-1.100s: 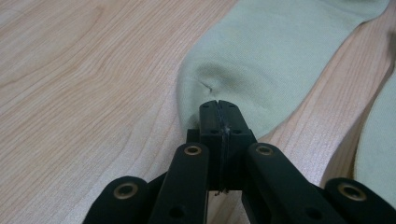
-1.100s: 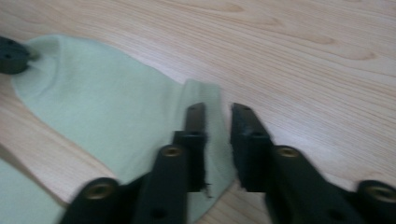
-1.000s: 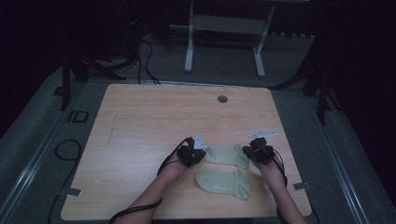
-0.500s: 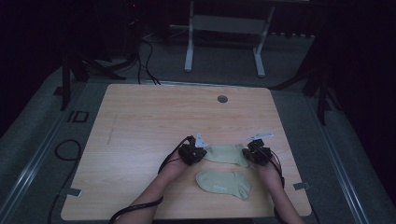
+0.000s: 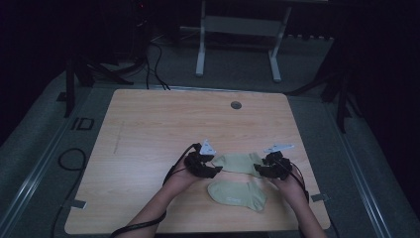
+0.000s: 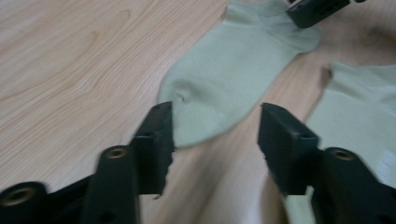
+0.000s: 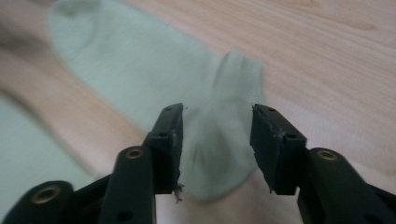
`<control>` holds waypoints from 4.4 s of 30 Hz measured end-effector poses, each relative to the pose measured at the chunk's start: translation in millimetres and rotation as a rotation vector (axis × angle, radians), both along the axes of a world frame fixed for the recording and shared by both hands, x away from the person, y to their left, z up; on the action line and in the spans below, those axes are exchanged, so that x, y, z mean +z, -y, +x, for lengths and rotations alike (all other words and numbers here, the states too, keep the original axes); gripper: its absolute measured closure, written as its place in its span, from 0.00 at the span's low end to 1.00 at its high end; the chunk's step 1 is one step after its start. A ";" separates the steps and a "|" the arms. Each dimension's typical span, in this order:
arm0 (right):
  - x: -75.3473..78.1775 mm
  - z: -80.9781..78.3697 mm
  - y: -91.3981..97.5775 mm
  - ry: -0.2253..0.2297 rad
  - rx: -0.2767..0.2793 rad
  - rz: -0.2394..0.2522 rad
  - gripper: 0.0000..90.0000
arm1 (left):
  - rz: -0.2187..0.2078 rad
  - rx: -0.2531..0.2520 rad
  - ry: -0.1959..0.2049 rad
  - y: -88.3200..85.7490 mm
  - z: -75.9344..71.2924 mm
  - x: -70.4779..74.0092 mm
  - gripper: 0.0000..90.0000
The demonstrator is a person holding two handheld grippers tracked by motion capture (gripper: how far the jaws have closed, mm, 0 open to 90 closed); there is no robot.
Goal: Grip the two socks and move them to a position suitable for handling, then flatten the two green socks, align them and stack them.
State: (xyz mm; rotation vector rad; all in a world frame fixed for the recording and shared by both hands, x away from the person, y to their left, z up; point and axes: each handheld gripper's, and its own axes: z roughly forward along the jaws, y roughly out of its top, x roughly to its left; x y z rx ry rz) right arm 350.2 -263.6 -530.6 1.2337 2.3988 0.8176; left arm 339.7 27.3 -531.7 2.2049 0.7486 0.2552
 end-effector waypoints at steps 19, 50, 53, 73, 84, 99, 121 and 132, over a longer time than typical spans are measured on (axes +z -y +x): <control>-17.6 -74.6 3.8 -0.088 0.132 -0.012 0.70 | 0.088 0.020 -0.106 -1.2 -47.2 -22.7 0.76; 34.4 -34.3 7.9 0.011 0.080 0.042 0.95 | 0.071 0.083 -0.056 6.8 -11.5 17.5 0.98; 35.3 -24.1 7.4 0.008 0.070 0.040 0.95 | 0.076 0.097 -0.051 8.8 -3.0 18.9 0.98; 14.0 24.5 11.6 -0.075 0.007 -0.001 0.95 | 0.152 0.106 -0.080 28.7 39.6 -4.1 0.98; -1.8 27.4 10.8 -0.109 -0.001 -0.031 0.93 | 0.179 0.106 -0.084 32.8 42.7 -14.0 0.98; 16.4 18.0 14.1 -0.043 -0.011 0.008 0.72 | 0.085 0.142 0.010 24.3 35.1 7.8 0.72; -10.9 30.0 -11.7 -0.052 0.002 -0.069 0.86 | 0.120 0.180 -0.050 18.4 29.1 -22.7 0.94; -10.4 40.2 -25.0 -0.066 0.004 -0.050 0.85 | 0.092 0.180 -0.070 4.4 30.7 -23.1 0.92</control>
